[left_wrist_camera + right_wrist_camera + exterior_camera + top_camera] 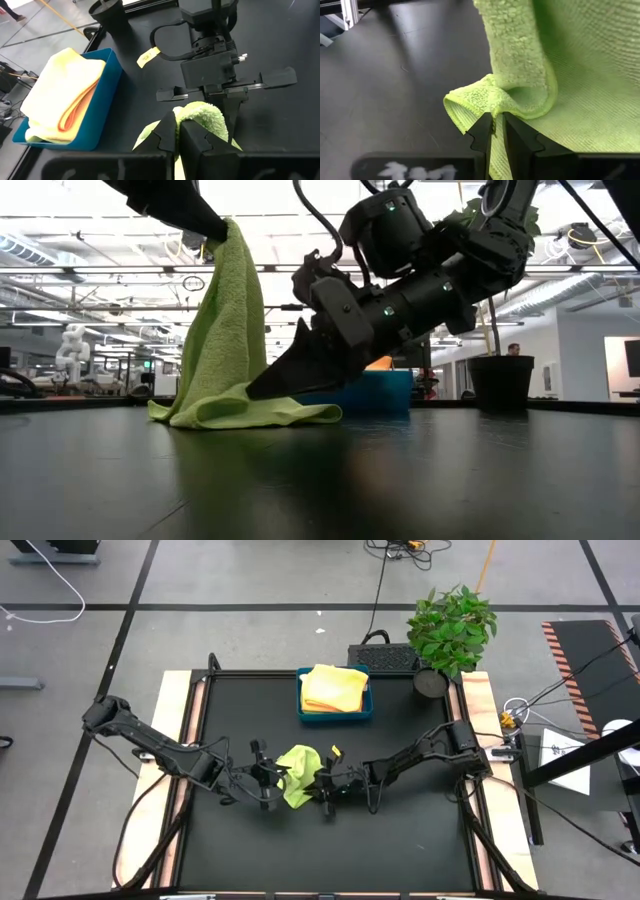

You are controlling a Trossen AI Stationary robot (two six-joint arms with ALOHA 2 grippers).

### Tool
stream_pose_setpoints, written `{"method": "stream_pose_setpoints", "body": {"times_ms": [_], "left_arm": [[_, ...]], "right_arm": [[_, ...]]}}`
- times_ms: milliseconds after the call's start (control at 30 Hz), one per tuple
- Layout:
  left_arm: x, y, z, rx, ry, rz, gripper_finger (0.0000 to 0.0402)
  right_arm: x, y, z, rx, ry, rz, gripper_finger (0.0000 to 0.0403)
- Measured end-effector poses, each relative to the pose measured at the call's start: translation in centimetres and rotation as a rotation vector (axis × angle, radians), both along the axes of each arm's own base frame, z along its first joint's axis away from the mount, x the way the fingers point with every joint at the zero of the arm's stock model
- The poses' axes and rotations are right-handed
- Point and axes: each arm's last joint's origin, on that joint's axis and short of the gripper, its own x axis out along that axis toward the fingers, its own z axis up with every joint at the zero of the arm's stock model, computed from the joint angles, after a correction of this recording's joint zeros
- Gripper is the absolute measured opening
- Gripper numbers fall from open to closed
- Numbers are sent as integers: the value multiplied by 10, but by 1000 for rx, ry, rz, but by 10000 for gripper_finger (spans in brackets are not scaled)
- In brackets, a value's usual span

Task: Fold microfiber towels
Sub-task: Fold the green microfiber towel

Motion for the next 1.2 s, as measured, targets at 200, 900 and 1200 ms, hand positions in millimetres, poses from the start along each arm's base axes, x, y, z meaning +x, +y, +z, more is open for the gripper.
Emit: {"method": "stream_pose_setpoints", "body": {"times_ms": [200,900,1200], "left_arm": [[-1,1,0,22,10,-5,7],[-66,26,64,45,-161,-76,5],[-81,1,87,-247,-249,-298,4]], "right_arm": [[-2,0,5,-32,17,15,5],[-124,12,208,-269,-93,-133,1],[-144,39,225,-233,-200,-45,0]]}}
